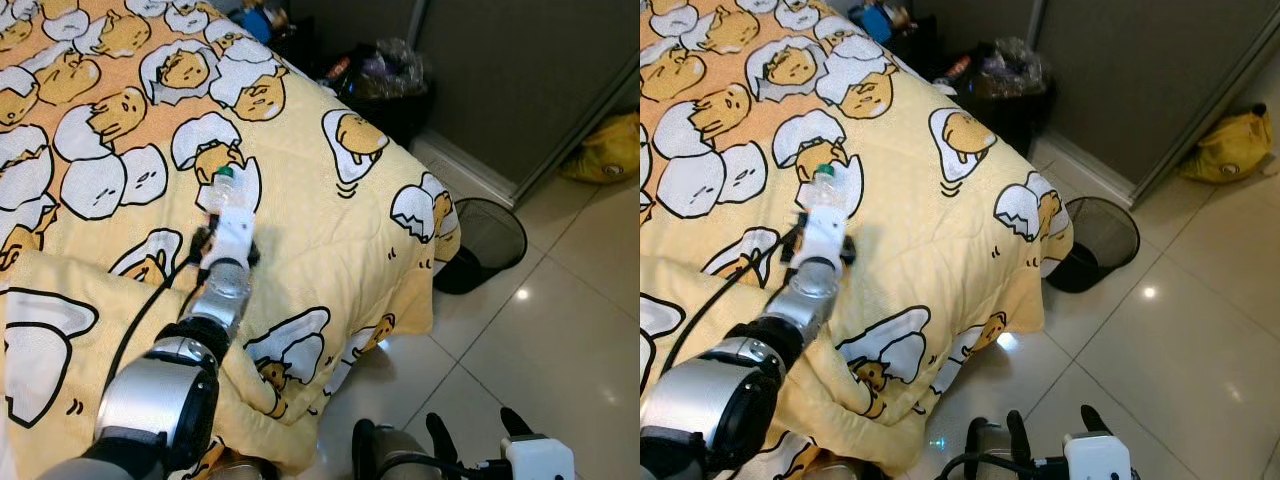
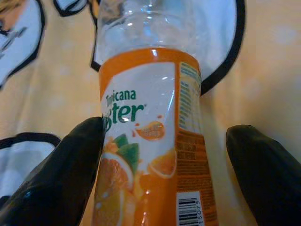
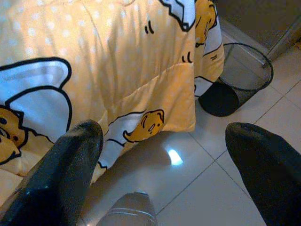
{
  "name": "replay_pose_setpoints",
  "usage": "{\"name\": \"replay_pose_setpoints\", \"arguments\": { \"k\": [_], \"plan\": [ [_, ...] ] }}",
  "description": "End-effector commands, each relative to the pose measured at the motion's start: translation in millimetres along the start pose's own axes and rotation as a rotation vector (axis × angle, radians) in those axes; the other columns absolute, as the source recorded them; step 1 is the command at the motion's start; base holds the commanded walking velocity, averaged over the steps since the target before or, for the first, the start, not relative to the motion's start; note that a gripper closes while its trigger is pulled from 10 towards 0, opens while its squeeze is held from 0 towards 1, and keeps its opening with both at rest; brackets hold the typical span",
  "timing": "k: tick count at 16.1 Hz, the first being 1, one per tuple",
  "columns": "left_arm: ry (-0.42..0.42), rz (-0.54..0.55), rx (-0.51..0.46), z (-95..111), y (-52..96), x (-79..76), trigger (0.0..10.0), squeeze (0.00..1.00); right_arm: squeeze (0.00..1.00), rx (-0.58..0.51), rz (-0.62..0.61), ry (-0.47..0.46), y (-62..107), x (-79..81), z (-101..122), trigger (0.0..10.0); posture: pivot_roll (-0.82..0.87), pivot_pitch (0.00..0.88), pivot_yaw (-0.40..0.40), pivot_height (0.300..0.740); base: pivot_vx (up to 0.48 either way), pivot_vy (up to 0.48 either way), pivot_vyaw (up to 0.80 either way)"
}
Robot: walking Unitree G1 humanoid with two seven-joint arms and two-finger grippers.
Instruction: Clean up the room
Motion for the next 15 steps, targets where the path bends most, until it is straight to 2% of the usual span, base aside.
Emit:
{"name": "replay_pose_setpoints", "arguments": {
  "k": [1, 3, 6, 7, 8, 9, 10, 14, 15],
  "plan": [
    [0.017, -0.144, 0.122, -25.9, 8.2, -20.6, 0.0, 0.0, 0.0, 0.02, -0.001, 0.002, 0.6, -2.6, -1.2, 10.0, -0.3, 0.232, -0.008, 0.732, 0.0, 0.0, 0.0],
    [0.027, -0.172, 0.147, -30.8, 9.7, -23.2, 0.0, 0.0, 0.0, 0.021, 0.002, 0.001, -0.6, -3.1, -1.0, 10.0, -0.3, 0.233, -0.01, 0.732, 0.0, 0.0, 0.0],
    [0.12, -0.129, 0.116, -25.2, 4.4, -9.1, 0.0, 0.0, 0.0, 0.029, 0.002, -0.007, -3.6, -5.7, -1.6, 10.0, -0.28, 0.231, -0.019, 0.732, 0.0, 0.0, 0.0],
    [0.1, -0.144, 0.102, -24.3, 4.1, -8.8, 0.0, 0.0, 0.0, 0.029, 0.004, -0.007, -5.5, -5.9, -1.9, 10.0, -0.28, 0.221, -0.014, 0.732, 0.0, 0.0, 0.0],
    [0.053, -0.205, 0.095, -29.3, 7.9, -17.5, 0.0, 0.0, 0.0, 0.02, 0.003, -0.016, -15.2, -8.3, -2.8, 10.0, -0.25, 0.186, -0.006, 0.732, 0.0, 0.0, 0.0],
    [0.053, -0.219, 0.095, -30.6, 9.0, -20.0, 0.0, 0.0, 0.0, 0.018, 0.002, -0.019, -19.2, -9.0, -3.5, 10.0, -0.25, 0.18, -0.004, 0.732, 0.0, 0.0, 0.0],
    [0.036, -0.267, 0.079, -37.0, 13.1, -26.2, 0.0, 0.0, 0.0, 0.001, 0.002, -0.025, -30.0, -11.5, -3.1, 10.0, -0.22, 0.144, -0.002, 0.732, 0.0, 0.0, 0.0],
    [0.085, -0.316, 0.03, -31.1, 14.6, -31.4, 0.0, 0.0, 0.0, -0.021, 0.026, -0.037, -56.2, -15.7, -0.8, 10.0, -0.14, 0.098, -0.027, 0.732, 0.0, 0.0, 0.0],
    [0.122, -0.333, 0.027, -31.7, 16.1, -34.2, 0.0, 0.0, 0.0, -0.021, 0.048, -0.028, -62.0, -14.2, -1.9, 10.0, -0.13, 0.081, -0.022, 0.732, 0.0, 0.0, 0.0]
  ]
}}
Point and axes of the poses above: a point about 5 cm out from each wrist's last joint towards the gripper, its own y axis pointing back from the gripper into the wrist, its own z axis along the axis of the wrist's last joint, x = y × z, the point moved 1 cm from there along -y, pointing out of the wrist towards the gripper, and after that the axes turned 5 degrees about -y, right-handed, at the moved point
